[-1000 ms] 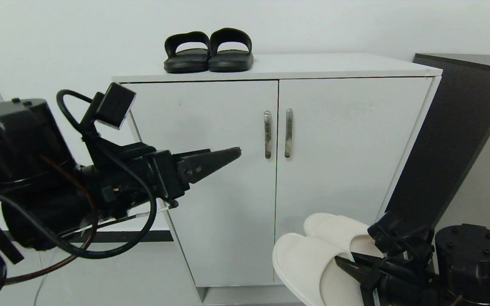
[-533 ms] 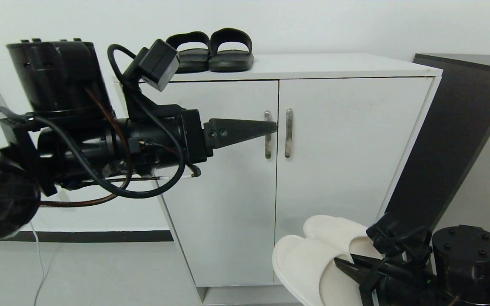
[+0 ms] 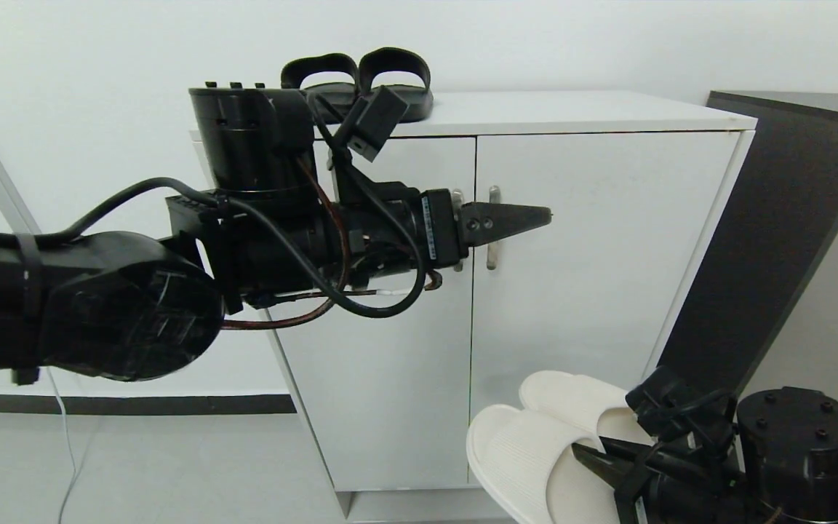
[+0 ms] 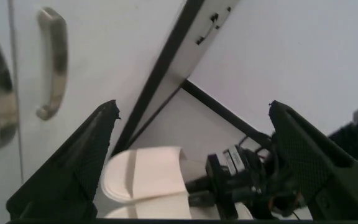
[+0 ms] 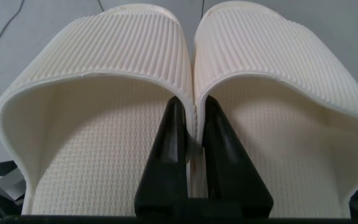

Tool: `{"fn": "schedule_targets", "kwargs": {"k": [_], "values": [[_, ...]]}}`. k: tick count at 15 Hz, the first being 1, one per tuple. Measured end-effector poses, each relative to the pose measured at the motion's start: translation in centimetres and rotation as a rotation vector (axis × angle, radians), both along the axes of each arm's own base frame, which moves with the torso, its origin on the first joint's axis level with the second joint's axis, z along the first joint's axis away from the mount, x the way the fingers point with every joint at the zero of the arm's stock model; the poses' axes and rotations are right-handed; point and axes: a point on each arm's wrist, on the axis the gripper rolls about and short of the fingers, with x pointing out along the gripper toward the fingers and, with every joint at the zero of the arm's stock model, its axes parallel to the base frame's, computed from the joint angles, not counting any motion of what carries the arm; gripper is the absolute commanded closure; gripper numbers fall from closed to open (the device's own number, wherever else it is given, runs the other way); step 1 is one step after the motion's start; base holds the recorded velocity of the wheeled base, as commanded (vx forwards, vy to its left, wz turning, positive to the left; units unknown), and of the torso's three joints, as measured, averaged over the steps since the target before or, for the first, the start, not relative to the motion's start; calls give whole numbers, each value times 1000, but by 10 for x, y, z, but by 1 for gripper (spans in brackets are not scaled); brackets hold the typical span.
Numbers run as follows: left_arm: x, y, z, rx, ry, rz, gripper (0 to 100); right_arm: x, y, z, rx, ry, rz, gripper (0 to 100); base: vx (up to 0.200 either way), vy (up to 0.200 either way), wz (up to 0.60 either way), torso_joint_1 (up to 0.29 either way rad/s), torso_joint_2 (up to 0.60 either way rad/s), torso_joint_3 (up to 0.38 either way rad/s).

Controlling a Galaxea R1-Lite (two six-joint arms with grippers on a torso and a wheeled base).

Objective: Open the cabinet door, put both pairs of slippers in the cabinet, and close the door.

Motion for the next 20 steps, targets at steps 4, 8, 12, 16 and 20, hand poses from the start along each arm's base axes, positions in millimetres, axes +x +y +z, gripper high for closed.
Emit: {"fn": "schedule_targets", "kwargs": {"k": [4,8,12,16,20], "values": [[8,-11,-2,4,1,110,0,0,0,-1,-2,2,0,100,0,0,0,0,0,0],[20,-20,-8,20,11,200,0,0,0,-1,-5,5,1,100,0,0,0,0,0,0],[28,-27,-10,27,15,228,0,0,0,-2,-6,5,1,100,0,0,0,0,0,0],[38,-35,-12,31,20,239,0,0,0,-2,-6,5,1,100,0,0,0,0,0,0],[44,-40,-18,38,27,230,100,-1,-1,-2,-9,7,3,100,0,0,0,0,0,0]]}}
